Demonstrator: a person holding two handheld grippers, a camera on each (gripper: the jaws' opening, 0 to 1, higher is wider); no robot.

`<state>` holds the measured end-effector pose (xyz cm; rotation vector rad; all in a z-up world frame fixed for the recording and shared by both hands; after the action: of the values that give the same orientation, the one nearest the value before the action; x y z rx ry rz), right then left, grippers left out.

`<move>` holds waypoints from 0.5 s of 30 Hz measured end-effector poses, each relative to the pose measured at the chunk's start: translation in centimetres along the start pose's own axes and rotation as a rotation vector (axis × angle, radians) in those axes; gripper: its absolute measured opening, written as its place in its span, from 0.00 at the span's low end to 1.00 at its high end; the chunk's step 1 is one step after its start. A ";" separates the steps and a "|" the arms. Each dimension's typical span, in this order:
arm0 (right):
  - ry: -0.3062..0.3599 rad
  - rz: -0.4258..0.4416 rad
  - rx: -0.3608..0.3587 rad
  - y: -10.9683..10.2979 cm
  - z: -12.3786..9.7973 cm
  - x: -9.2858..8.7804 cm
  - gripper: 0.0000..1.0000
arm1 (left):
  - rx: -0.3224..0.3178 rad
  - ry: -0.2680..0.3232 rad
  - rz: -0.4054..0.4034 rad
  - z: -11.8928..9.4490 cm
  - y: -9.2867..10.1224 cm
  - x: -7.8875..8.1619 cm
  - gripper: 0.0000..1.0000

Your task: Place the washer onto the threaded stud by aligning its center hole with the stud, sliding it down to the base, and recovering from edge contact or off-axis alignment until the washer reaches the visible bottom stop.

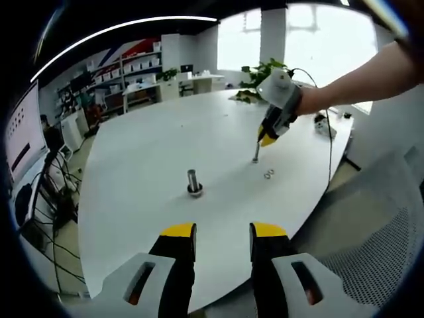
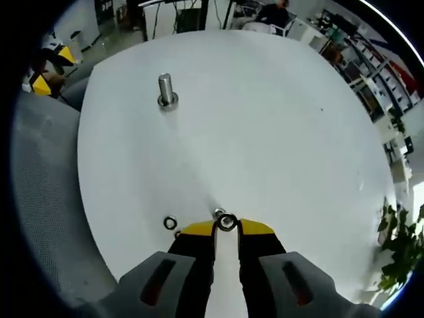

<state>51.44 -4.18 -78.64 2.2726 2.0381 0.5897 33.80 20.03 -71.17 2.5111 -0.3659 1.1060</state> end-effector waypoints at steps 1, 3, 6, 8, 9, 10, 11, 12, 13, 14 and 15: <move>0.000 0.000 0.002 0.0 0.0 0.0 0.14 | 0.000 -0.001 0.000 0.0 0.0 0.0 0.30; 0.000 0.001 0.004 0.1 0.2 0.0 0.14 | -0.001 -0.002 0.001 0.0 0.0 0.0 0.30; -0.006 0.000 0.020 0.1 0.7 0.0 0.14 | 0.001 -0.007 0.003 0.0 0.1 -0.1 0.30; -0.014 -0.008 0.028 0.0 1.0 -0.1 0.14 | 0.001 -0.007 0.000 0.1 0.0 -0.1 0.30; -0.017 -0.007 0.032 -0.1 1.0 -0.1 0.14 | 0.001 -0.008 -0.001 0.1 0.0 -0.1 0.30; -0.018 -0.007 0.034 -0.1 1.1 -0.2 0.14 | 0.000 -0.010 -0.002 0.1 0.0 -0.2 0.30; -0.019 -0.006 0.036 -0.1 1.2 -0.1 0.14 | 0.000 -0.012 -0.002 0.1 0.0 -0.2 0.30; -0.019 -0.007 0.040 -0.2 1.3 -0.1 0.14 | 0.000 -0.012 -0.002 0.1 0.0 -0.2 0.30; -0.021 -0.008 0.043 -0.2 1.5 -0.1 0.14 | 0.000 -0.011 -0.001 0.1 0.0 -0.2 0.30; -0.026 -0.012 0.047 -0.2 1.8 -0.2 0.14 | 0.001 -0.011 -0.001 0.1 0.0 -0.2 0.30; -0.028 -0.013 0.049 -0.1 1.9 -0.2 0.14 | 0.004 -0.013 -0.002 0.1 -0.1 -0.2 0.30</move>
<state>51.86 -3.96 -80.51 2.2782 2.0758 0.5091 33.74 20.08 -71.40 2.5221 -0.3648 1.0913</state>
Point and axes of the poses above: the point that each gripper's makers call its tool centre point, and the gripper's own axes: z roughly forward along the fingers, y roughly to its right, x roughly out of its top, the point moved 2 cm from there along -z, roughly backward along the fingers, and after that the axes turned 15 degrees about -z, right-handed, at the moved point
